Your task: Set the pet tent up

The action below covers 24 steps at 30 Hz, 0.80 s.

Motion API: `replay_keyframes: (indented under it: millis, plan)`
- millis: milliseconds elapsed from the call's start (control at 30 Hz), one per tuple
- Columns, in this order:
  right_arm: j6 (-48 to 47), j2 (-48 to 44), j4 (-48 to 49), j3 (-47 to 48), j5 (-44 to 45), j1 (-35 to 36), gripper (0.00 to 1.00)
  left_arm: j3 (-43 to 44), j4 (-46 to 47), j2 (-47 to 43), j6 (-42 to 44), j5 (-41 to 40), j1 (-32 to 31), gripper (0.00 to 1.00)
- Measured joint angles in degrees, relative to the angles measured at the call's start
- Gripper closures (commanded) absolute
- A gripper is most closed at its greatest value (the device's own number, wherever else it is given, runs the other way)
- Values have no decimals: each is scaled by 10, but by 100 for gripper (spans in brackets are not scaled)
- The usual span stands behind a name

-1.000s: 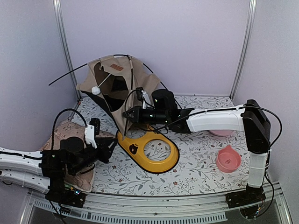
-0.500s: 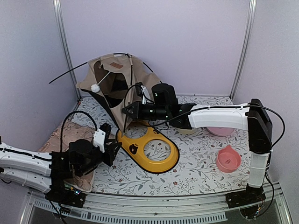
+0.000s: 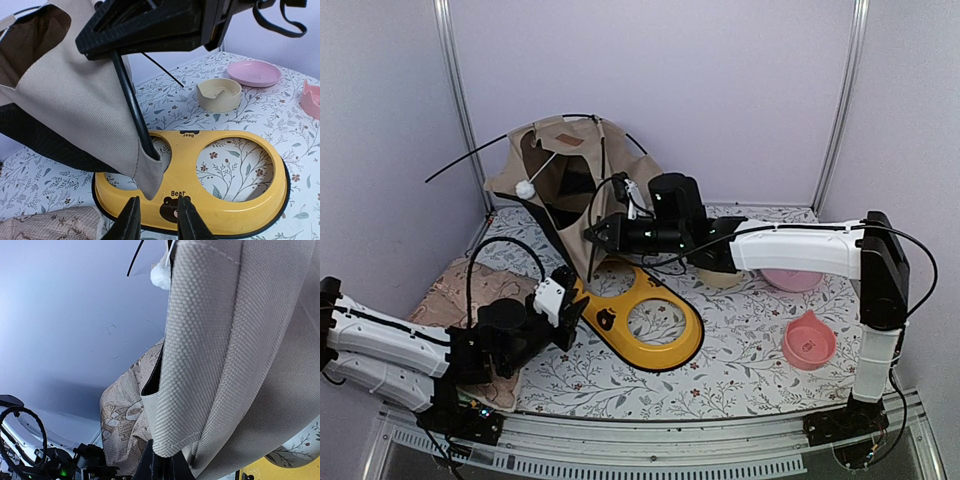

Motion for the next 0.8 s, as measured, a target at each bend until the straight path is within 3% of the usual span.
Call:
replay_keyframes:
  millis: [333,800]
  plan:
    - [-1,-8,-12,0,-3,0,100,0,40,38,68,-24,1,77]
    - [-1,-14,-18,0,-9,0,100,0,76,72,95,-28,16,78]
